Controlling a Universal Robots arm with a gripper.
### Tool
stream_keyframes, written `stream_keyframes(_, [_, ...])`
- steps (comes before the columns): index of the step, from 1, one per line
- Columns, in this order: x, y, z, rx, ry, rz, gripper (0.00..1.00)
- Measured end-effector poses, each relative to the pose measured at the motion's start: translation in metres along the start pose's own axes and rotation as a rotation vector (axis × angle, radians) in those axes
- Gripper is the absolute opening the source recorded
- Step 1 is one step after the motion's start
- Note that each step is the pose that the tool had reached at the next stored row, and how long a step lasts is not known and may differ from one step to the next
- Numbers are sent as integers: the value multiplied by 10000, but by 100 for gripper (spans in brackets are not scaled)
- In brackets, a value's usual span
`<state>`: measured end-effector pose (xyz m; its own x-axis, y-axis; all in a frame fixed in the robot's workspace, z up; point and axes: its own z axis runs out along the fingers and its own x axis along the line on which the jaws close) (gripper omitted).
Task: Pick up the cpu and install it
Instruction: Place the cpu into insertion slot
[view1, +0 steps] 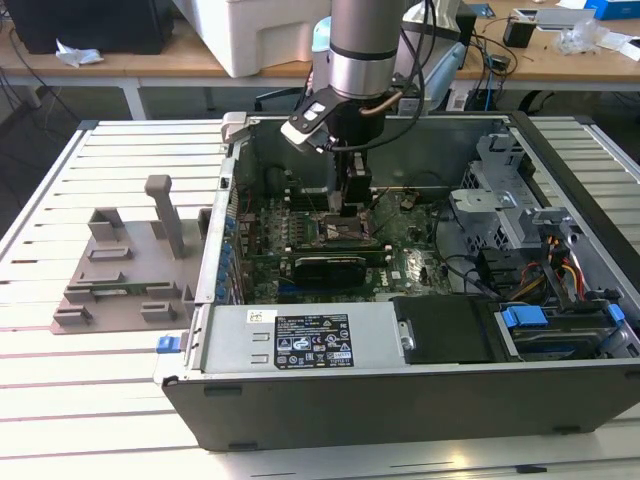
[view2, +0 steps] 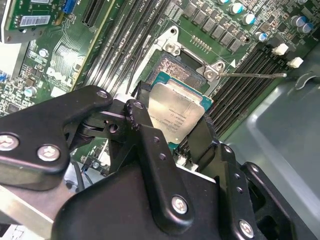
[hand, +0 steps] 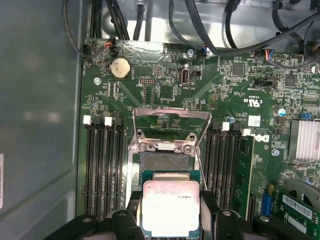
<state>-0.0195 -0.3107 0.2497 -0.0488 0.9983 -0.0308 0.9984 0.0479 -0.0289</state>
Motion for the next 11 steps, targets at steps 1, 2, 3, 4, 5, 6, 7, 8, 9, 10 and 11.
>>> stream_keyframes(1, [0, 0, 9, 0, 1, 0, 55])
stream_keyframes(2, [1, 1, 19, 0, 0, 0, 55])
stream_keyframes(3, [1, 1, 26, 0, 0, 0, 55])
stream_keyframes(4, [1, 1, 32, 0, 0, 0, 55])
stream_keyframes(5, [1, 1, 36, 0, 1, 0, 55])
stream_keyframes(6, [1, 1, 44, 0, 0, 0, 55])
stream_keyframes(7, [2, 1, 50, 0, 1, 0, 55])
stream_keyframes(8, [2, 1, 55, 0, 0, 0, 55])
stream_keyframes(9, [2, 2, 60, -1, 1, 0, 55])
stream_keyframes(10, [2, 2, 65, -1, 1, 0, 55])
stream_keyframes(11, [2, 2, 73, 0, 0, 0, 55])
